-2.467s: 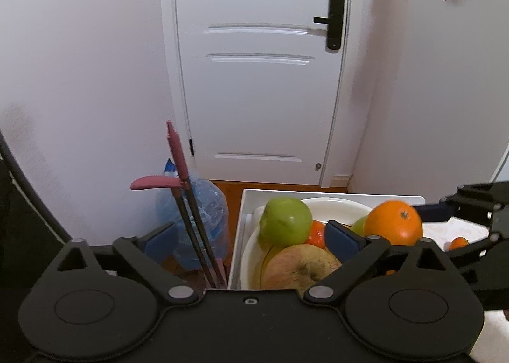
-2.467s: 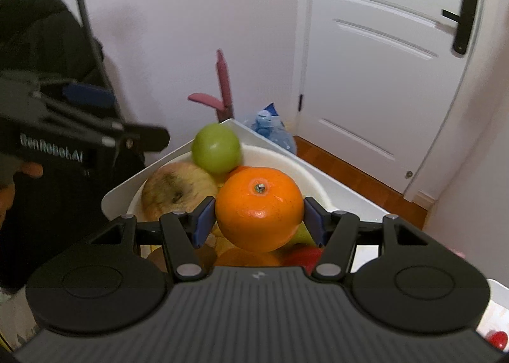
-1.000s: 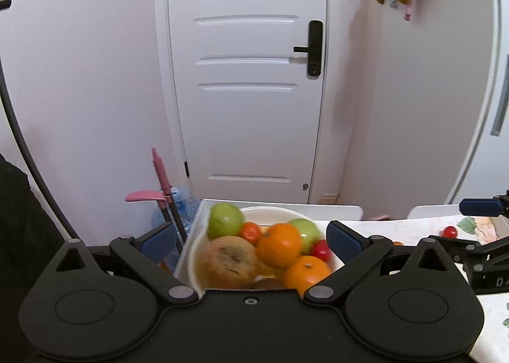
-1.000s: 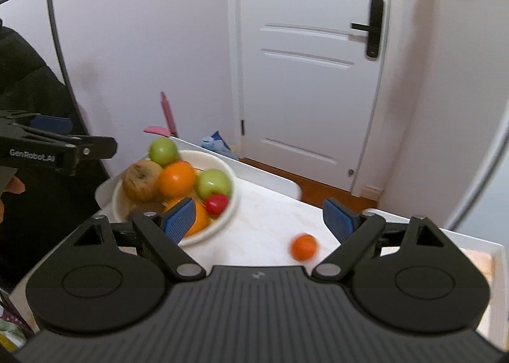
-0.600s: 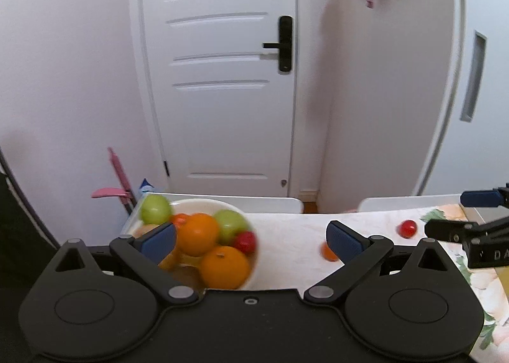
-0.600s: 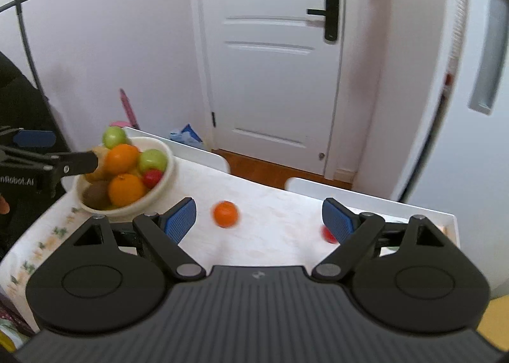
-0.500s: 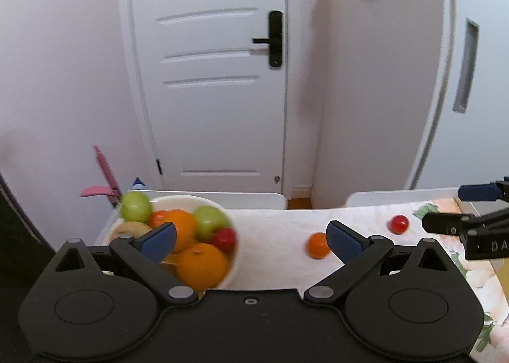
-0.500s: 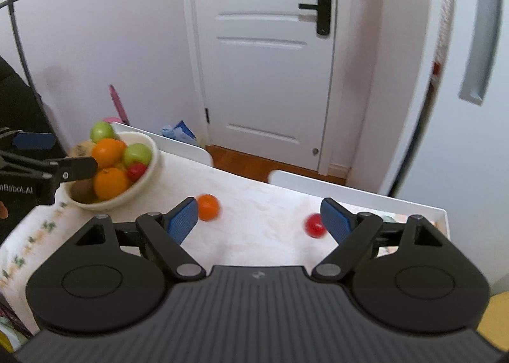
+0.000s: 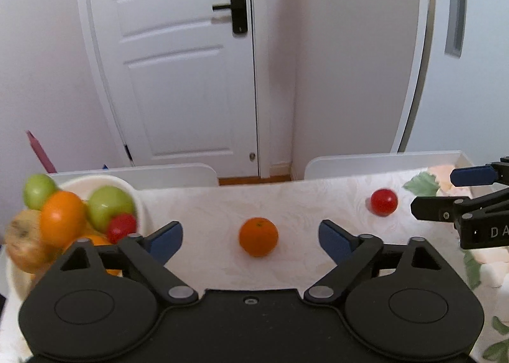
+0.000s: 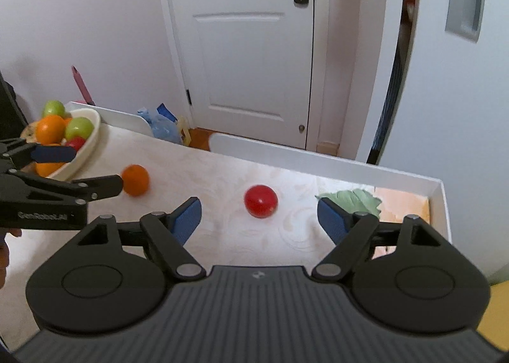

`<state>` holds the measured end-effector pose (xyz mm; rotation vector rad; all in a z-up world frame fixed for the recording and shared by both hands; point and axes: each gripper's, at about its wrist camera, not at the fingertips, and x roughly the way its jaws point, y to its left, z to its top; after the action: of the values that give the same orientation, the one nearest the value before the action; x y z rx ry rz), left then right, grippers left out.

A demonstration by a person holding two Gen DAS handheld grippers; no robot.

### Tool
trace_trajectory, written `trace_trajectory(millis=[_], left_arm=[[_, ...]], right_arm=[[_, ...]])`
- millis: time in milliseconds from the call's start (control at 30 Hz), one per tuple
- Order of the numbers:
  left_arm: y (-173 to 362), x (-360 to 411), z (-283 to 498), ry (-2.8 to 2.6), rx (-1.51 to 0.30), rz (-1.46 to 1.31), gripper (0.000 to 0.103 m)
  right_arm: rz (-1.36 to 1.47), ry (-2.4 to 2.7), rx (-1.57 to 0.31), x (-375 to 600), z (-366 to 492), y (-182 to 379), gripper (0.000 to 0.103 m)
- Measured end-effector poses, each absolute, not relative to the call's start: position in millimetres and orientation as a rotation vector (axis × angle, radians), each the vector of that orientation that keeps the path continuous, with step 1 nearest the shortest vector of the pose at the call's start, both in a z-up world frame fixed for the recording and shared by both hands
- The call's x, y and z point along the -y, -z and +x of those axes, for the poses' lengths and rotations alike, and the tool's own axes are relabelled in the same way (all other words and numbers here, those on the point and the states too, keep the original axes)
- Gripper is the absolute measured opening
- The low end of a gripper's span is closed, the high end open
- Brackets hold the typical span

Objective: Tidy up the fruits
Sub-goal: 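Move both tools back over the tangerine and red tomato, then grasp the tangerine with the left tool while the right tool grasps the red tomato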

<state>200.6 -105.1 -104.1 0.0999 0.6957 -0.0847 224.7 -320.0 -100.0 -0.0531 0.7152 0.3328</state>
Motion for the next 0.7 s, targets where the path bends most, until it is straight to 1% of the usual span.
trace_trajectory(millis=[100, 133, 233, 300, 367, 433, 600, 667, 700], left_arm=[[121.5, 109.9, 213.5, 0.082, -0.723, 0.106, 0.085], [126.0, 110.9, 217.0, 0.079, -0.729, 0.107, 0.080], [136.0, 111.9, 226.7, 0.070, -0.745, 0.100, 0.071], [141.2, 111.7, 231.4, 0.063, -0.756, 0.098, 0.065], [145.8, 111.4, 235.2, 0.059, -0.767, 0.098, 0.057], [148.3, 111.5, 236.3, 0.057, -0.773, 0.097, 0.053], [148.8, 109.7, 237.2, 0.059, -0.765, 0.088, 0.048], [148.5, 111.3, 235.9, 0.069, -0.763, 0.088, 0.041], [148.4, 112.5, 235.7, 0.067, -0.761, 0.097, 0.041]], right_arm=[[-0.042, -0.332, -0.732, 320.6, 232.9, 113.5, 0.091], [-0.040, -0.333, -0.735, 320.6, 235.0, 116.7, 0.089], [-0.039, -0.344, -0.751, 317.5, 241.6, 124.8, 0.080], [-0.040, -0.351, -0.757, 315.6, 245.3, 128.6, 0.079], [-0.041, -0.352, -0.756, 313.4, 247.3, 131.3, 0.079], [-0.041, -0.356, -0.756, 311.8, 250.2, 133.6, 0.079], [-0.045, -0.359, -0.763, 309.1, 256.2, 137.7, 0.075], [-0.046, -0.358, -0.764, 308.9, 258.5, 138.5, 0.074], [-0.046, -0.358, -0.765, 308.8, 259.4, 138.8, 0.073]])
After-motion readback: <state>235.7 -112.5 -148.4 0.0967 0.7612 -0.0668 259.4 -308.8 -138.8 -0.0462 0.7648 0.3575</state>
